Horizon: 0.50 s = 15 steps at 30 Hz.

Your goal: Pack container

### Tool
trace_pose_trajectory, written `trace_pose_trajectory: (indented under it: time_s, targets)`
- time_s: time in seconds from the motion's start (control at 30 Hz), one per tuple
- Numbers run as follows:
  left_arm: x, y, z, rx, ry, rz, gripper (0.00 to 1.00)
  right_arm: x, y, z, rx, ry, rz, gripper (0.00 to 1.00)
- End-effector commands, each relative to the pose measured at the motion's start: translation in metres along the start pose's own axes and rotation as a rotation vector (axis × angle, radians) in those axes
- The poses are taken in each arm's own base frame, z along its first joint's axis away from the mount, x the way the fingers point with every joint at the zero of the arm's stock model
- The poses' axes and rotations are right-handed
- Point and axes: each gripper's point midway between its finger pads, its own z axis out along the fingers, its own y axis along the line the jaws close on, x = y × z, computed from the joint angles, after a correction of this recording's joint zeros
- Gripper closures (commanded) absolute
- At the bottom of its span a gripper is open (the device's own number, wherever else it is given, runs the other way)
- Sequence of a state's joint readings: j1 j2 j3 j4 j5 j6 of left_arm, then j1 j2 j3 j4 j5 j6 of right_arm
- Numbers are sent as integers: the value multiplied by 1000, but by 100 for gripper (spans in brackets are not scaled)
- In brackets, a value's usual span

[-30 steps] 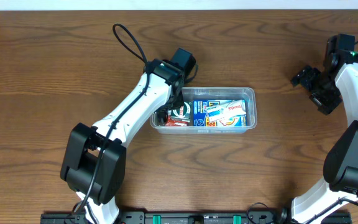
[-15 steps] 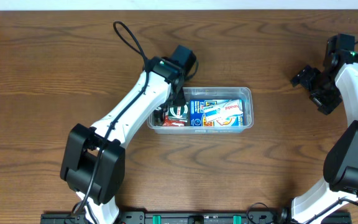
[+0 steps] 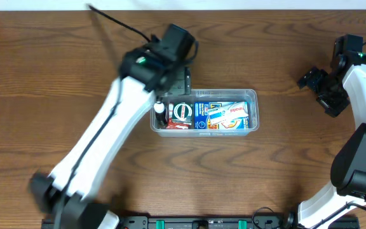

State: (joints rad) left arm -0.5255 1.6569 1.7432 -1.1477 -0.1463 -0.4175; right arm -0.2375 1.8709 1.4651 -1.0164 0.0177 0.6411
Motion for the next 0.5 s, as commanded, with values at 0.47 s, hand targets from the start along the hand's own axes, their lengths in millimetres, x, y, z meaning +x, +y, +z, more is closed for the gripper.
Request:
trace_pose_trajectory:
  time_s: [0.47]
  targets:
    - [109,104,-176,23,-126,116,2,-2,1,0,2,-4,-10,1]
